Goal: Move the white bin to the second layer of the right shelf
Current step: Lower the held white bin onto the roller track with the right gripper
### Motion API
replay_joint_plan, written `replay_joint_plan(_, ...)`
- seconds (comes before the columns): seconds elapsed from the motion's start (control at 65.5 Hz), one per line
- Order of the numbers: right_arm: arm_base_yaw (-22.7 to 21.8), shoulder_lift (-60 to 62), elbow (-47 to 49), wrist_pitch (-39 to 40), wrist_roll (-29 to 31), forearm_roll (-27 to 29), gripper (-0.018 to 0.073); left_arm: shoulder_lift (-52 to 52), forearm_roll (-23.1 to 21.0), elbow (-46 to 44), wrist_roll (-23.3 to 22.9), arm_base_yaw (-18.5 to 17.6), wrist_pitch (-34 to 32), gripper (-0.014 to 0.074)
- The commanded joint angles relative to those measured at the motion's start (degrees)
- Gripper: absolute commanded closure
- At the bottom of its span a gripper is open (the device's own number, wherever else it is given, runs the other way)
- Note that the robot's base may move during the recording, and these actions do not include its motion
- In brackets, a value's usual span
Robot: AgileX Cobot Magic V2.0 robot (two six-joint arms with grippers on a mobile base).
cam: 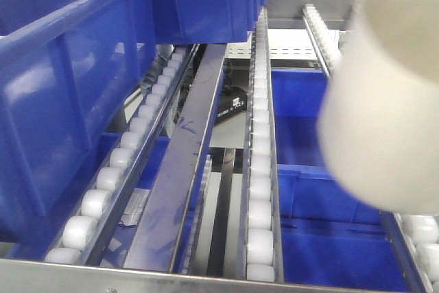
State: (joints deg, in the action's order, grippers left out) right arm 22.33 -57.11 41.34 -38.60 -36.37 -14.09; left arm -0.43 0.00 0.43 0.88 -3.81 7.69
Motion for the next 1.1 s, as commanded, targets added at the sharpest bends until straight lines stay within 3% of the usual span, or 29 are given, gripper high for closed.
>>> replay_joint_plan(0.0,1.11,-2.15,2.33,6.7,-1.36,-3.21,0.051,-0.92,0.0,2.11,-0.17,-0.09,-4.93,0.0512)
replay_joint_plan(0.305,2.76,-9.81,2.33,12.05,-1.52,-3.62,0.051,-0.92,0.0,2.11,-0.17,-0.09,-4.93,0.0512)
replay_joint_plan(0.611,2.77,-13.73,2.33,11.33,-3.52,-3.87,0.0501,-0.92,0.0,2.11,-0.17,-0.09,-4.93,0.0512)
replay_joint_plan(1.084,2.77,-13.91,2.33,11.78,-5.35,-3.4,0.0261,-0.92,0.0,2.11,-0.17,-0.09,-4.93,0.0512)
